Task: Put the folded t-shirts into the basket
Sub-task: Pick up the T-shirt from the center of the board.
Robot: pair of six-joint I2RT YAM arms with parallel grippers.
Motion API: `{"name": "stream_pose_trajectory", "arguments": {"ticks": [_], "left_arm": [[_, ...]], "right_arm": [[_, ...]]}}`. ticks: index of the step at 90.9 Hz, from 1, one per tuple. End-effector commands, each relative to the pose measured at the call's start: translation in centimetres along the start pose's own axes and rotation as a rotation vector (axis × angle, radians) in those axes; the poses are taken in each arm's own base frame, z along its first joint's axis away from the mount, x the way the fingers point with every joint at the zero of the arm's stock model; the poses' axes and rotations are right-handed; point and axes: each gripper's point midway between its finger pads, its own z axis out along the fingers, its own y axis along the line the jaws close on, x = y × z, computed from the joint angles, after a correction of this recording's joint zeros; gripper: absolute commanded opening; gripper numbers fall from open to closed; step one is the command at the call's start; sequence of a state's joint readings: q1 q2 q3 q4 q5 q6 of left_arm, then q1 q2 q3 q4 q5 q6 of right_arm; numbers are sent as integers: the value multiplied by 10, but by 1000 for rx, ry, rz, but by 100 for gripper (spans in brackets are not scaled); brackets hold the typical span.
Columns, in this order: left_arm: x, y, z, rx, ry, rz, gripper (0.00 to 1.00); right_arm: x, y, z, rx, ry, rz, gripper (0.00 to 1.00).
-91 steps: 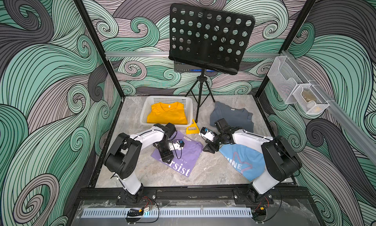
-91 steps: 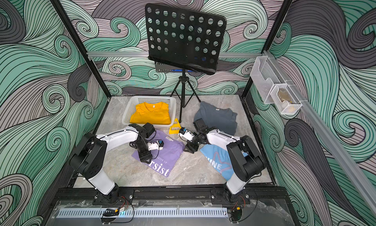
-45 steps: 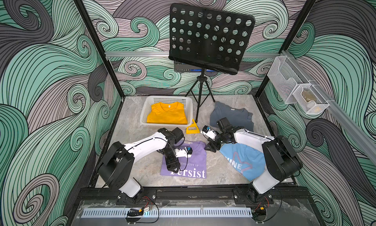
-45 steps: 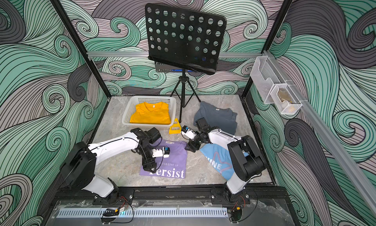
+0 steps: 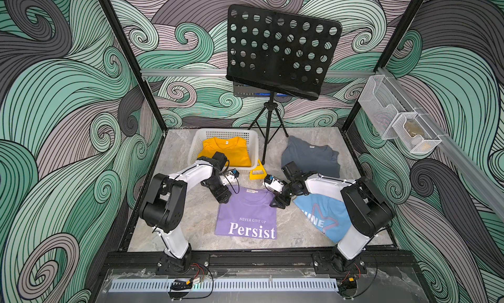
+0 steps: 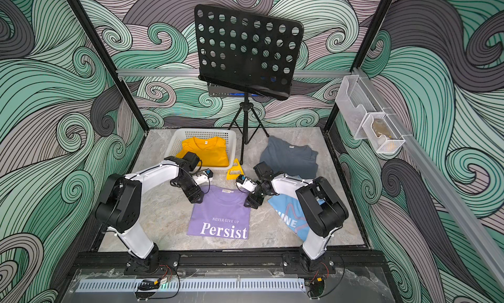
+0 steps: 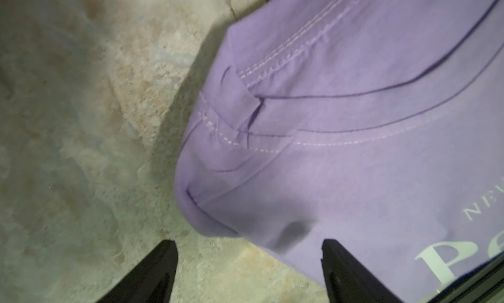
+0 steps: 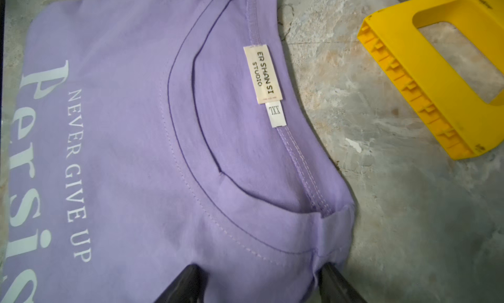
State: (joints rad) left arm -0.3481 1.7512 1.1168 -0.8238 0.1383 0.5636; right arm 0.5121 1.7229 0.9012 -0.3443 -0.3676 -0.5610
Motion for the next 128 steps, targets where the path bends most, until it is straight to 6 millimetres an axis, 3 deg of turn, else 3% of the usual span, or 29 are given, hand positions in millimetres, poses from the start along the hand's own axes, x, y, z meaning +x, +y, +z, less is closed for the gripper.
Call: {"name": "stream_pose_trajectory", "arguments": {"ticks": [1, 32, 52, 76, 85, 104, 118, 128], "left_arm": [[-17, 8, -4, -17, -39, -8, 86], [-23, 14, 18, -8, -33, 26, 86], [-16, 6, 30, 26, -17, 43, 73], [-9, 0, 29, 2, -58, 52, 56], [-9, 0, 30, -18, -87, 56, 49], [-11, 3, 28, -94, -181, 48, 30], [-15, -3, 17, -81, -234, 64, 0], [-14, -8, 9, -60, -227, 65, 0]], "right_arm": [[5, -3, 6, 19, 26, 6, 70], [9, -6, 8, 45, 34, -5, 64], [9, -6, 10, 47, 29, -8, 63], [9, -7, 16, 58, 40, -17, 58], [8, -7, 20, 68, 46, -18, 50], [-8, -10, 10, 107, -19, -28, 21], [-25, -3, -5, 104, -105, -60, 4], [-33, 2, -15, 111, -157, -87, 0]]}}
